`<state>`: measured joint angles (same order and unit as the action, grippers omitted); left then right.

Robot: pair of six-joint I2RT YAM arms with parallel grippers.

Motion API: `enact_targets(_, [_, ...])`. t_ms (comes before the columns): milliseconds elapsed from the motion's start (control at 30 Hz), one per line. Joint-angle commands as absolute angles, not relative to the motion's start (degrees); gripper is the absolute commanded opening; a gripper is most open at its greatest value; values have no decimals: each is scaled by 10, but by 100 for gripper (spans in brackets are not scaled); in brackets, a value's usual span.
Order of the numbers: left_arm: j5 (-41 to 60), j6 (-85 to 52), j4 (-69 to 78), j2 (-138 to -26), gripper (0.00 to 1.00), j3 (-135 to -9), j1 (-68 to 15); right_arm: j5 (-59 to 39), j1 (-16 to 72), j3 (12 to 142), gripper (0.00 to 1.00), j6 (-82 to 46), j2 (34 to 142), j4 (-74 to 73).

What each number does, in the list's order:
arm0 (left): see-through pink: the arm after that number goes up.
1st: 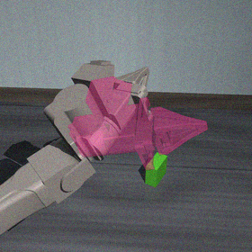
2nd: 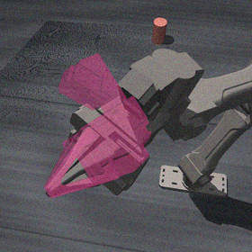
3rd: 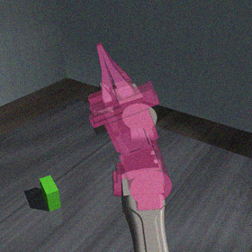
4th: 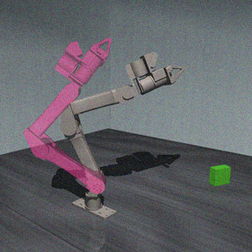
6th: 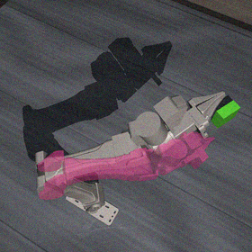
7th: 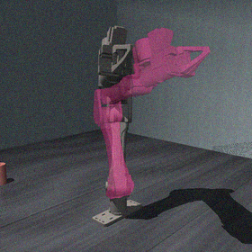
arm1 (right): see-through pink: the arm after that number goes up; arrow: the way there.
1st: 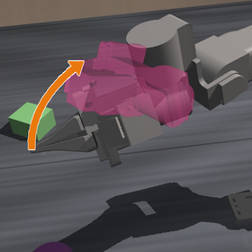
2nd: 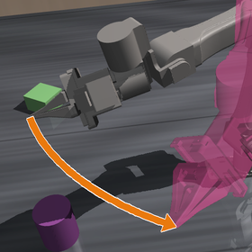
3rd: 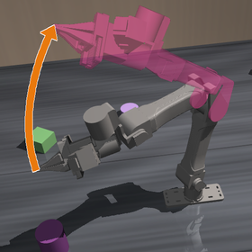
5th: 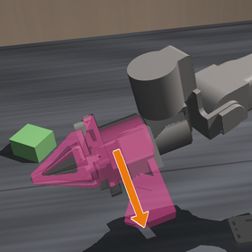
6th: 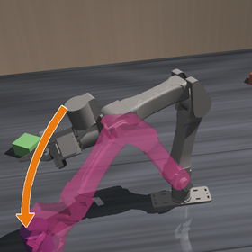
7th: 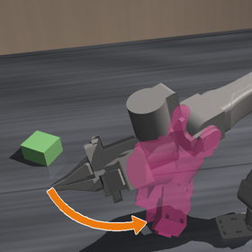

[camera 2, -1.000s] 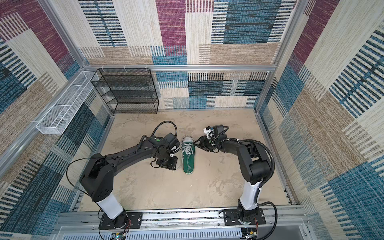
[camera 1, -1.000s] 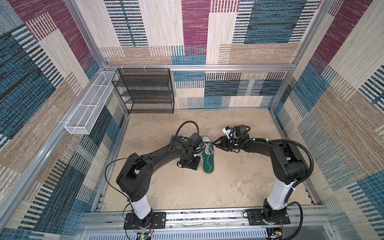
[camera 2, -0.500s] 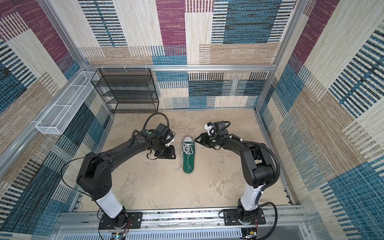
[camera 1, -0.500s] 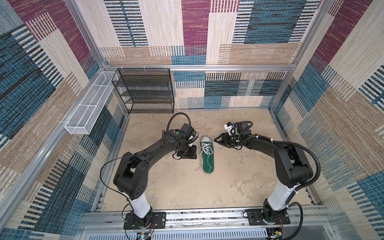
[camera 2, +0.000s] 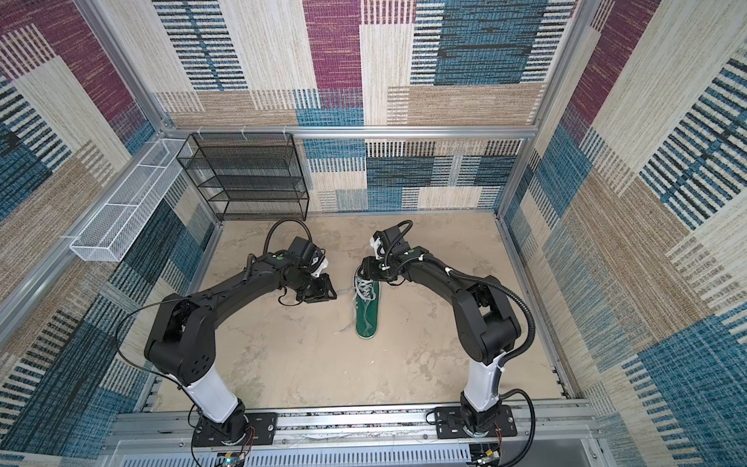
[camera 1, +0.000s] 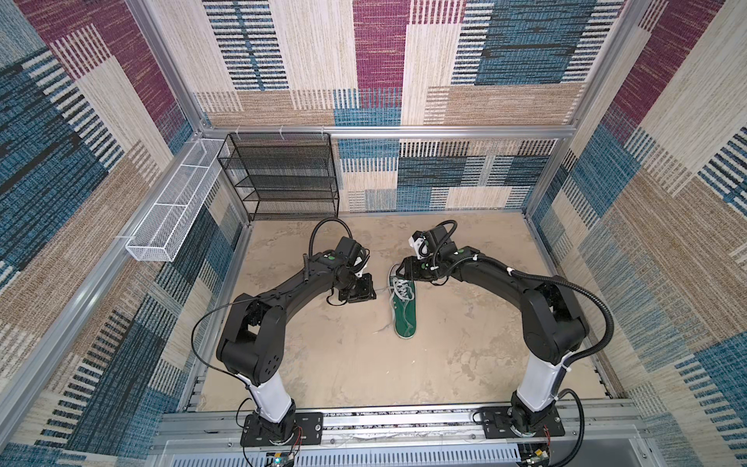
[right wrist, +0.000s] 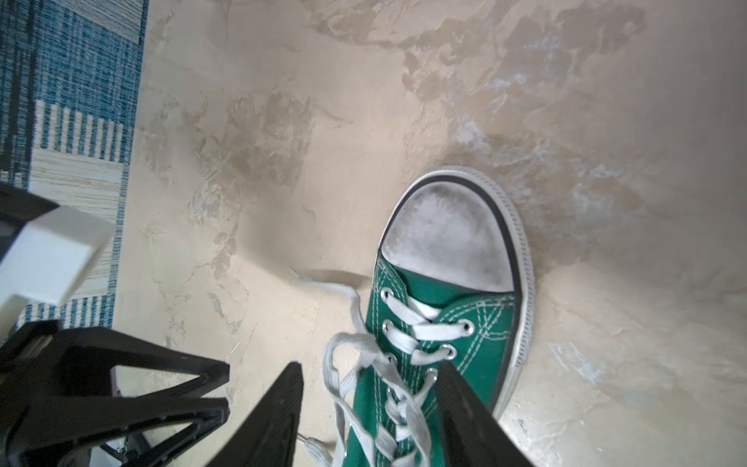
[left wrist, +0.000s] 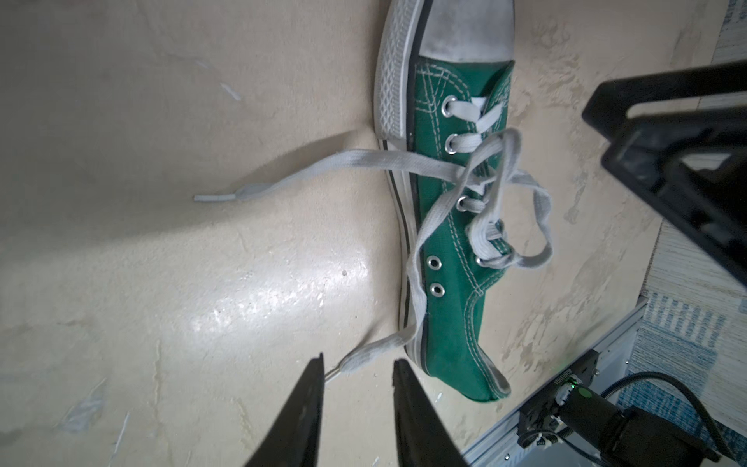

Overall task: Tie the shoes
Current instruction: 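Lower the right gripper onto the laces over the sneaker while the left gripper hovers open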

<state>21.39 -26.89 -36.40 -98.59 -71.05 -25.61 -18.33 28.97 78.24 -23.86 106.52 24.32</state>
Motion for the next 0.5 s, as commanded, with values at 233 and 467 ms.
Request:
enact_targets(233, [226, -269, -349, -949, 32, -662, -240, -98, 337, 855, 52, -223, 1121, 302])
enact_targets(467, [233, -267, -344, -948, 32, -656, -233, -56, 342, 866, 29, -226, 1124, 332])
